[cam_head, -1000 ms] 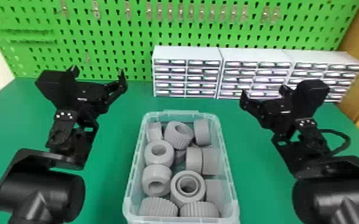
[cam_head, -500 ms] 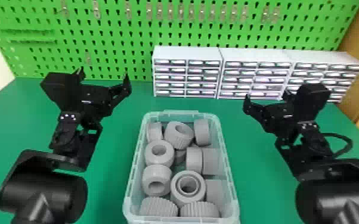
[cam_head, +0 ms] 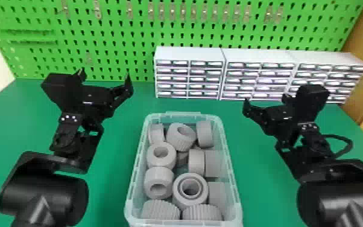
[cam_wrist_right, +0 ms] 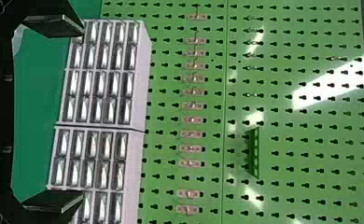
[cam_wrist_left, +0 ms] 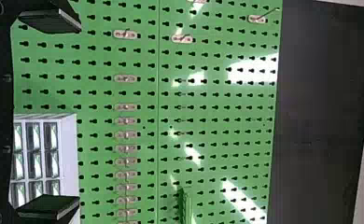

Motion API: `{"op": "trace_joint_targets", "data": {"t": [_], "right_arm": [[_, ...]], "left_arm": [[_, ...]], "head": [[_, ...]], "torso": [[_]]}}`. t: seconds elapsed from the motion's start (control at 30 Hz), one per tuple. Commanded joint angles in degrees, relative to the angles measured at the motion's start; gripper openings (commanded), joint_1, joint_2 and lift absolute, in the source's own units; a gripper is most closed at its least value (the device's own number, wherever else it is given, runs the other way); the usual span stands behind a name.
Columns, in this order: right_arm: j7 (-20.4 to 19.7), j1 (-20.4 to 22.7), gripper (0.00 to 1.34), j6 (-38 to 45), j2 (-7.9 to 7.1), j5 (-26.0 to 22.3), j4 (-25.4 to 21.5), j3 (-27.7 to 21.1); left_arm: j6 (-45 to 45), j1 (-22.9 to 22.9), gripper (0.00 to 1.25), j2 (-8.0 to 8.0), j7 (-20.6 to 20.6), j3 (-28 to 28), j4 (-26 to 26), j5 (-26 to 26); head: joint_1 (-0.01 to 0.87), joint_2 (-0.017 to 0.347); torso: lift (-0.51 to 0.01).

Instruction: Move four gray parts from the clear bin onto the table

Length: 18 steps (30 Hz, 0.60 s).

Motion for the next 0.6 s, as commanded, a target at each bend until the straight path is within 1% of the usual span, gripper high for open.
{"op": "trace_joint_targets", "data": {"t": [0.0,0.1,0.27,0.43,0.57], "right_arm": [[0.0,-0.3,1.26,2.1,-0.29,-1.2,-0.1,1.4],[0.0,-0.9,1.26,4.0,-0.82,-2.0,-0.2,2.8],[0.0,-2.1,1.26,9.3,-1.96,-2.4,-1.7,6.1],[-0.1,-3.9,1.25,15.0,-2.58,-4.2,-3.0,8.3],[-0.1,-5.5,1.25,20.6,-2.75,-5.1,-4.3,9.7]], "left_arm": [[0.2,0.0,1.24,0.00,0.0,0.3,0.0,-0.2],[0.3,0.1,1.23,0.00,0.0,0.5,0.0,-0.4],[0.6,0.1,1.23,0.00,0.0,0.7,0.0,-0.4],[0.6,0.2,1.21,0.00,0.0,0.8,0.0,-0.4],[0.9,0.2,1.21,0.00,0.0,0.8,0.0,-0.4]], "head": [[0.686,0.026],[0.686,0.026],[0.686,0.026],[0.686,0.026],[0.686,0.026]], "torso": [[-0.050],[-0.050],[-0.050],[-0.050],[-0.050]]}}
